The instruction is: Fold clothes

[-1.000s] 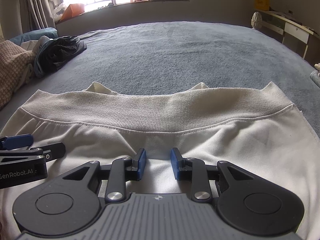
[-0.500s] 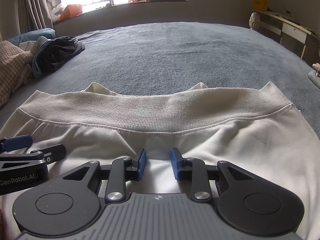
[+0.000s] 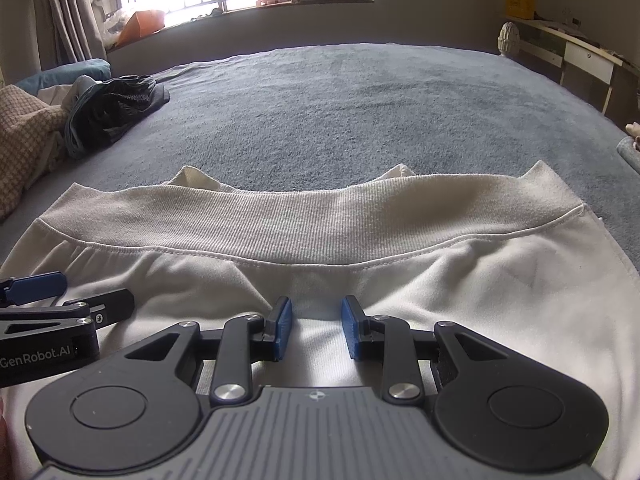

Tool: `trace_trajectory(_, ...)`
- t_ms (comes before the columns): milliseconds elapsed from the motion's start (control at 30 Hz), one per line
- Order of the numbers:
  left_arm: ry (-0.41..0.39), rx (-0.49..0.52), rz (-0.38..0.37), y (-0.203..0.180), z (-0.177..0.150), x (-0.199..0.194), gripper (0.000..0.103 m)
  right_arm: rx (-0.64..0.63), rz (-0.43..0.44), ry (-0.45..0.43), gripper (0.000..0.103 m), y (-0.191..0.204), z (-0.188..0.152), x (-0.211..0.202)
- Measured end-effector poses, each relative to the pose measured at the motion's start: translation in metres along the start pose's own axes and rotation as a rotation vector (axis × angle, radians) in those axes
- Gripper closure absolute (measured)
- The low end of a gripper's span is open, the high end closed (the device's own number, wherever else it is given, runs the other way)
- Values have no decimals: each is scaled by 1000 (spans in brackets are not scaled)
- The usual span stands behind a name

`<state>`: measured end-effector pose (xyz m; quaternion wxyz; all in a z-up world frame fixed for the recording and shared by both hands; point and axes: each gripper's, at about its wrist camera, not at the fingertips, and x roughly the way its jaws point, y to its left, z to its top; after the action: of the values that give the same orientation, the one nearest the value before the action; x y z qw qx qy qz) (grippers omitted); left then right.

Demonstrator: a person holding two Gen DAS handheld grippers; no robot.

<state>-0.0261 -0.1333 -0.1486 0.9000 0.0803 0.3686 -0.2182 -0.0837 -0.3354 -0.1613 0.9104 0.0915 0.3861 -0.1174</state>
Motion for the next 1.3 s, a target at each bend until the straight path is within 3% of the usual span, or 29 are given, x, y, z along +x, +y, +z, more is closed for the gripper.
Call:
trace_trajectory(367, -6, 4, -21, 3, 1, 1, 21, 7, 0, -10, 73, 1, -2, 1)
trace_trajectory(567, 28, 20, -41, 5, 10, -2, 22, 5, 7, -1, 73, 0, 0, 1)
trace_trajectory(933, 41, 137, -70, 23, 30, -27, 22, -6, 59, 6, 73, -9, 1, 1)
trace_trajectory(1100, 31, 125, -94, 37, 21, -38, 22, -31, 73, 3, 73, -9, 1, 1)
trace_trajectory(1300, 33, 142, -66, 42, -7, -29, 22, -68, 83, -3, 73, -9, 0, 1)
